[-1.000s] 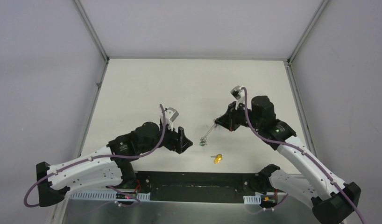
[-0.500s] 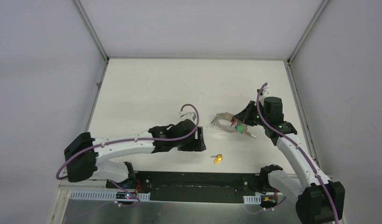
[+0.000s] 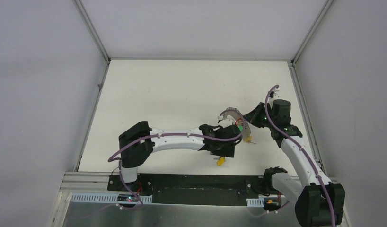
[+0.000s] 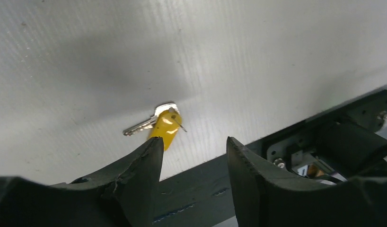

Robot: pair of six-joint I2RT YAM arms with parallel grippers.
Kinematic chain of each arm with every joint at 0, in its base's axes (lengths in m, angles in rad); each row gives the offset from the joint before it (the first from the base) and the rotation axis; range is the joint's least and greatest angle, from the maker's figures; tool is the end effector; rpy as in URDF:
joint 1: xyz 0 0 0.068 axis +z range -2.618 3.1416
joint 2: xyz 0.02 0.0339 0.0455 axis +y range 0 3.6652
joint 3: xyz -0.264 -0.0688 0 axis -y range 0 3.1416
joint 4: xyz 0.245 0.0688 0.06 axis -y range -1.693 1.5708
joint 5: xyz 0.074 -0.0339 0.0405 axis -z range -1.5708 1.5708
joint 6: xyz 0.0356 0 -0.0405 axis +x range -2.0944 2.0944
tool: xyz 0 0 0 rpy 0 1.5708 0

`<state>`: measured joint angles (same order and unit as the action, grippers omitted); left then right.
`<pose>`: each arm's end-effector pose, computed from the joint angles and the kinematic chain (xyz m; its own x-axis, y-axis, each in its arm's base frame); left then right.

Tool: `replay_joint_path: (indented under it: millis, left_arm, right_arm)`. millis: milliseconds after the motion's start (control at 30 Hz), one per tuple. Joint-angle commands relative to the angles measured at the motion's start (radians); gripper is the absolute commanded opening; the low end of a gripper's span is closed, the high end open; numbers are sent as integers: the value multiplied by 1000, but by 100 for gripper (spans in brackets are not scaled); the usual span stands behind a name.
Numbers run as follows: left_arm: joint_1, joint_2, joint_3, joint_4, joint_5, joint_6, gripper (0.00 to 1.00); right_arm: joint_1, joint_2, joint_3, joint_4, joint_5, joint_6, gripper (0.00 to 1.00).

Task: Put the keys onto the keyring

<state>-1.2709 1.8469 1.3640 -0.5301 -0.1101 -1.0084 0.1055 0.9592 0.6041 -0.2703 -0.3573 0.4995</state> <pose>0.1203 -0.3759 0.2141 -0.9224 0.1368 -0.3611 0.2851 0.8719 -0.3981 0.2036 0.0341 0.2379 -0.6934 0.3778 -0.6136 -0.0553 0.8211 0.5681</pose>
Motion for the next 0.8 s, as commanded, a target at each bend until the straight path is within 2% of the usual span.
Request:
replay_joint_path:
  millis: [0, 300, 433, 767]
  left_arm:
    - [-11, 29, 75, -123, -57, -14, 51]
    - [-20, 141, 205, -198, -25, 20, 46]
    - [-20, 164, 215, -210, -21, 18, 41]
    - [-20, 260, 330, -309, 5, 44, 37]
  right_arm:
    - [-15, -3, -16, 10, -3, 18, 0]
    - [-20, 1, -19, 11, -15, 13, 0]
    - [-22, -2, -23, 11, -8, 21, 0]
    - [-24, 16, -24, 26, -24, 29, 0]
